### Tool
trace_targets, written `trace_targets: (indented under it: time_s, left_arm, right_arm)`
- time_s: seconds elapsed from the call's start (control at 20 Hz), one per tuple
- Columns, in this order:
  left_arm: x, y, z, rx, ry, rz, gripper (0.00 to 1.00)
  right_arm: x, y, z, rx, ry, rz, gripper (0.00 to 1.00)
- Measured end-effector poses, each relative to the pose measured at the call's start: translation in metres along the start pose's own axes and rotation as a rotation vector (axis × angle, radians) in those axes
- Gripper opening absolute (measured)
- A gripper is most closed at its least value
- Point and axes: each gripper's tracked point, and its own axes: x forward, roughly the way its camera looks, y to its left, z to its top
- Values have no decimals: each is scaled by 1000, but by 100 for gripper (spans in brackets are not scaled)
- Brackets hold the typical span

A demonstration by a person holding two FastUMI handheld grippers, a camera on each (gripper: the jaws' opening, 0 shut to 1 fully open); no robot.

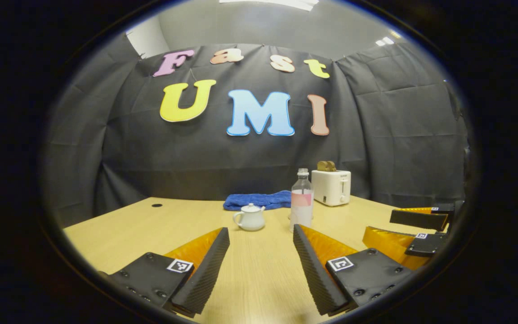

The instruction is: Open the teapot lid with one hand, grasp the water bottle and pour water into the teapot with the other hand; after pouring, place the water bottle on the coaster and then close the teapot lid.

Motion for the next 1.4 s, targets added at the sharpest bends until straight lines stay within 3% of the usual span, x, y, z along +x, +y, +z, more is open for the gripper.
trace_targets:
  time_s: [0.35,0.6,0.85,1.25,1.4]
  left_arm:
    - [29,-1,7,-30,9,-34,95]
    - [78,5,17,12,13,-81,94]
    - [127,9,3,-18,73,-125,95]
    - [201,17,2,5,52,-166,95]
    - [230,22,3,-12,50,-181,94]
  right_arm:
    - [38,-3,10,17,31,0,96]
    - [80,-3,18,22,82,-10,96]
    - [125,-4,19,-6,99,-34,96]
    - [187,8,39,55,97,16,96]
    - [212,5,47,55,84,-3,96]
